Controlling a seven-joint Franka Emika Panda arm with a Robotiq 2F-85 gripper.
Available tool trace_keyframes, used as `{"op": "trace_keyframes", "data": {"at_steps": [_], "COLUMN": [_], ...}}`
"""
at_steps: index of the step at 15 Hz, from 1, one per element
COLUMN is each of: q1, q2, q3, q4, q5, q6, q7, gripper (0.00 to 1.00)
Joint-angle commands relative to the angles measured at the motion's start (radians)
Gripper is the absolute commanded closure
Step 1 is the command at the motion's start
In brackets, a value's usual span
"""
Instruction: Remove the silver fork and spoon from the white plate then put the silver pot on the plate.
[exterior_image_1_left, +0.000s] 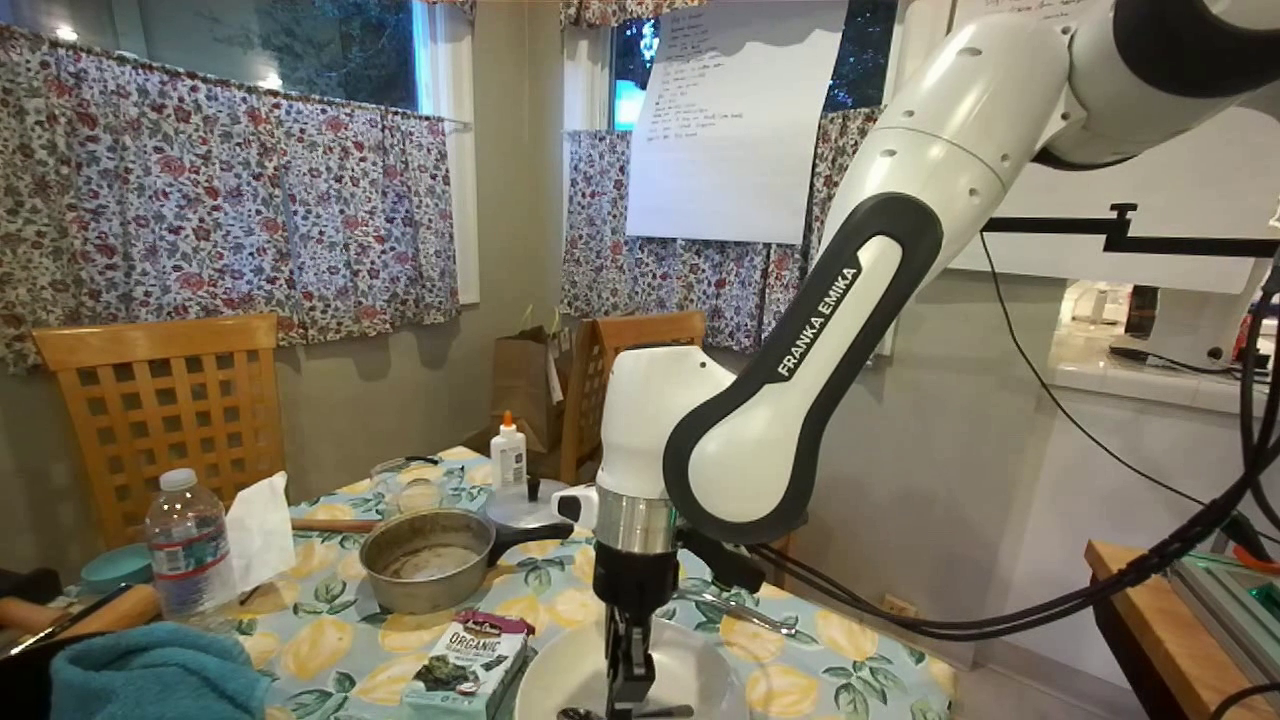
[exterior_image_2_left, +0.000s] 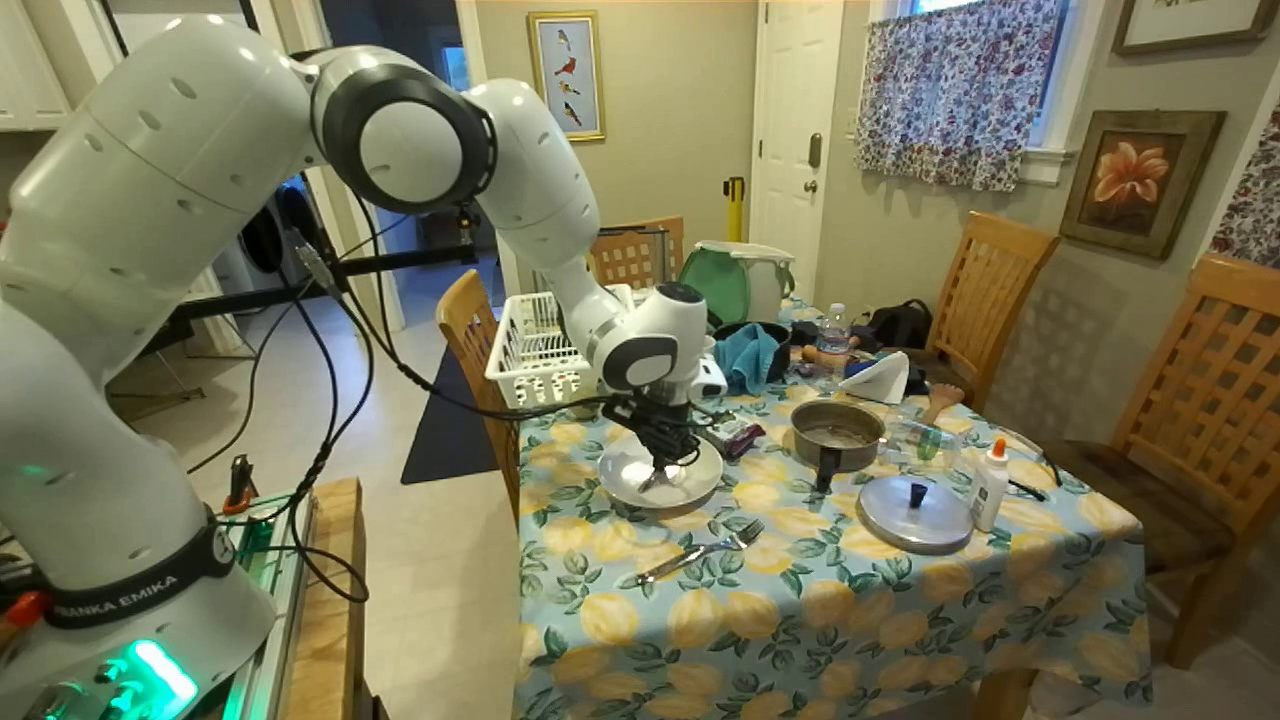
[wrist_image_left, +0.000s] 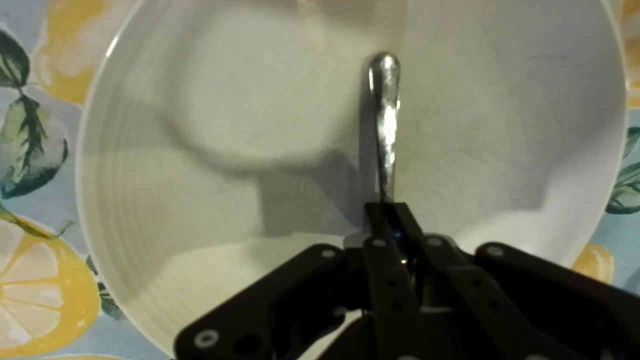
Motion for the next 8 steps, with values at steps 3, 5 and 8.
{"op": "trace_keyframes", "data": {"at_steps": [3,5,8], "q1": [-0.054,-0.067,-0.092], "q2": [-0.128,-0.179,-0.246], "q3": [0.014,0.003,-0.009], "q4": [-0.123,-0.177,-0.263], "q5": [0.017,0.022,0.036], "q6": [0.074,0.109,0.142], "q7": [0.026,0.051,0.096], "gripper": [0.98,0.98,0.98]}}
